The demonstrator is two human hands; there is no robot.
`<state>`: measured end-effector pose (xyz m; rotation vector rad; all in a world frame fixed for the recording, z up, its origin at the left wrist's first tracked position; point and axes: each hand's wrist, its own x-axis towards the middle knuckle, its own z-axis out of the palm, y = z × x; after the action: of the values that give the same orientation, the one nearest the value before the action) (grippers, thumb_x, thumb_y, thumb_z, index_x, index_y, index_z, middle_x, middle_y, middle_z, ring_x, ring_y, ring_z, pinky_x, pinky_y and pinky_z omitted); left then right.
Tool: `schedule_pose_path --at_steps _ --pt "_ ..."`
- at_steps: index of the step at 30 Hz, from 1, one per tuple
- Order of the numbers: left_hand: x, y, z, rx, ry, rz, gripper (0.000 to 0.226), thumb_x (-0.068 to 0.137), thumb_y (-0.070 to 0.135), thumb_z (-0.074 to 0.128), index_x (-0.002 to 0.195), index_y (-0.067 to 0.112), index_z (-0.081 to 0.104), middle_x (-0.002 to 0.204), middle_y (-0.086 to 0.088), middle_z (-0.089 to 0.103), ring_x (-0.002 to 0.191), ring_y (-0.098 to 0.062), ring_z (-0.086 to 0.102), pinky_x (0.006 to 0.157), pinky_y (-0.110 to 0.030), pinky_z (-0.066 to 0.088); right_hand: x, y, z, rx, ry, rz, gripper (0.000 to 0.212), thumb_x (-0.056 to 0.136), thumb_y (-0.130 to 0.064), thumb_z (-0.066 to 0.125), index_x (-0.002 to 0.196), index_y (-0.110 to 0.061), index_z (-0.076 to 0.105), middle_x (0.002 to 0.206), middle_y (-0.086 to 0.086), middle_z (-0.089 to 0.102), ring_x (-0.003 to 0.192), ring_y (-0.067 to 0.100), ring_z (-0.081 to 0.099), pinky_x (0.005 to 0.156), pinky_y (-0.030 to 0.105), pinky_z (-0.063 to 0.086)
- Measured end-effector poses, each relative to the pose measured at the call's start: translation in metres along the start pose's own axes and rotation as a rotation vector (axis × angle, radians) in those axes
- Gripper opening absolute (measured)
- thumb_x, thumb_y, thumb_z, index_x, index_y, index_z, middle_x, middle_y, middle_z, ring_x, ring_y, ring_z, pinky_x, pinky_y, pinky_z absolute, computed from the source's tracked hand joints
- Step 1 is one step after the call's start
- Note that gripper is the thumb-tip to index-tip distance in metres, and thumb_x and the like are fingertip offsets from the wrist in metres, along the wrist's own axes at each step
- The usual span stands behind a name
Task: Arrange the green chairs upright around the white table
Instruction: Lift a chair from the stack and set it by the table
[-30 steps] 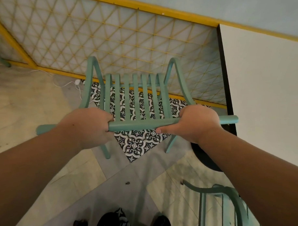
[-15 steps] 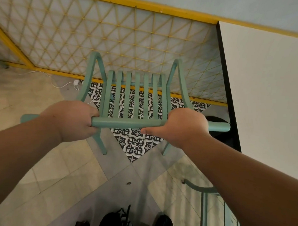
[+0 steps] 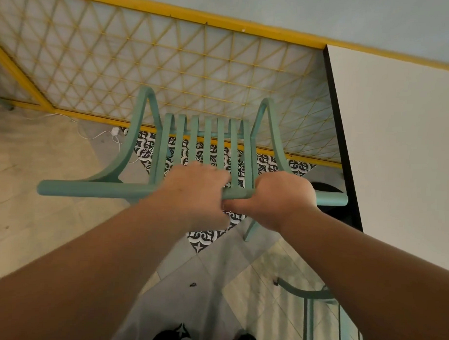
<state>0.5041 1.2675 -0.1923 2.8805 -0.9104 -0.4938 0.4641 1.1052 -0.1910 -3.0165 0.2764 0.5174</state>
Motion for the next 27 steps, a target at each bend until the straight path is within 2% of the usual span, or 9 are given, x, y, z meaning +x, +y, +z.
schedule_pose_path --at_steps 3,7,10,12,15,17,21,25,27 --pt "0.016 0.019 0.016 0.002 0.027 -0.039 0.007 0.077 0.034 0.059 0.080 0.029 0.055 0.073 0.009 0.059 0.071 -0.016 0.059 0.073 -0.038 0.058 0.002 0.004 0.002 0.001 -0.007 -0.018 0.063 0.066 -0.085 0.049 0.068 -0.023 0.061 0.065 -0.006 0.062 0.060 0.014 0.061 0.056 0.027 0.050" --pt "0.019 0.010 0.016 0.072 0.010 0.003 0.024 0.081 0.047 0.060 0.070 0.031 0.045 0.069 0.009 0.056 0.063 -0.011 0.054 0.059 -0.031 0.048 0.010 0.019 -0.006 0.014 -0.168 -0.206 0.050 0.079 -0.079 0.054 0.084 -0.030 0.059 0.081 -0.008 0.063 0.075 0.012 0.062 0.069 0.034 0.055" --pt "0.029 0.005 0.010 0.099 -0.094 0.066 0.022 0.085 0.042 0.057 0.071 0.030 0.046 0.072 0.007 0.059 0.065 -0.012 0.056 0.058 -0.031 0.048 0.013 0.038 -0.016 0.136 -0.309 -0.339 0.040 0.084 -0.071 0.060 0.098 -0.034 0.058 0.094 -0.011 0.062 0.084 0.010 0.060 0.080 0.037 0.053" --pt "0.033 0.004 0.007 0.054 -0.133 0.090 0.019 0.087 0.036 0.055 0.071 0.030 0.048 0.072 0.006 0.060 0.066 -0.012 0.058 0.057 -0.030 0.047 0.017 0.046 -0.019 0.170 -0.361 -0.363 0.049 0.080 -0.077 0.058 0.105 -0.035 0.060 0.098 -0.011 0.063 0.087 0.009 0.060 0.083 0.037 0.054" --pt "0.032 0.004 0.008 0.027 -0.122 0.099 0.018 0.087 0.036 0.055 0.070 0.028 0.050 0.069 0.005 0.060 0.063 -0.012 0.060 0.055 -0.029 0.047 0.029 0.059 -0.032 0.215 -0.315 -0.353 0.099 0.053 -0.103 0.041 0.124 -0.037 0.062 0.117 -0.013 0.065 0.106 0.009 0.061 0.097 0.041 0.051" --pt "0.032 0.003 0.009 0.032 -0.099 0.098 0.019 0.085 0.036 0.055 0.069 0.026 0.052 0.067 0.004 0.060 0.060 -0.013 0.059 0.052 -0.028 0.045 0.034 0.066 -0.038 0.240 -0.284 -0.302 0.114 0.045 -0.108 0.035 0.132 -0.038 0.060 0.126 -0.011 0.064 0.115 0.012 0.059 0.103 0.043 0.047" --pt "0.033 0.002 0.010 0.044 -0.067 0.122 0.019 0.083 0.036 0.055 0.068 0.025 0.052 0.066 0.004 0.059 0.059 -0.012 0.057 0.051 -0.027 0.044 0.033 0.054 -0.020 0.046 -0.488 -0.242 0.072 0.072 -0.088 0.053 0.111 -0.030 0.069 0.100 -0.006 0.066 0.097 0.014 0.060 0.091 0.040 0.047" --pt "0.032 0.000 0.010 0.038 -0.048 0.124 0.022 0.085 0.039 0.053 0.068 0.026 0.051 0.066 0.006 0.059 0.059 -0.012 0.057 0.051 -0.026 0.041 0.036 0.044 -0.028 0.050 -0.610 -0.176 0.070 0.078 -0.084 0.050 0.117 -0.030 0.071 0.116 -0.008 0.066 0.112 0.016 0.053 0.107 0.047 0.034" --pt "0.030 0.000 0.011 0.025 -0.034 0.136 0.024 0.088 0.039 0.052 0.067 0.027 0.049 0.066 0.006 0.058 0.060 -0.011 0.056 0.053 -0.028 0.043 0.033 0.044 -0.032 0.072 -0.627 -0.171 0.067 0.080 -0.083 0.048 0.112 -0.029 0.072 0.116 -0.008 0.065 0.111 0.016 0.051 0.107 0.046 0.032"
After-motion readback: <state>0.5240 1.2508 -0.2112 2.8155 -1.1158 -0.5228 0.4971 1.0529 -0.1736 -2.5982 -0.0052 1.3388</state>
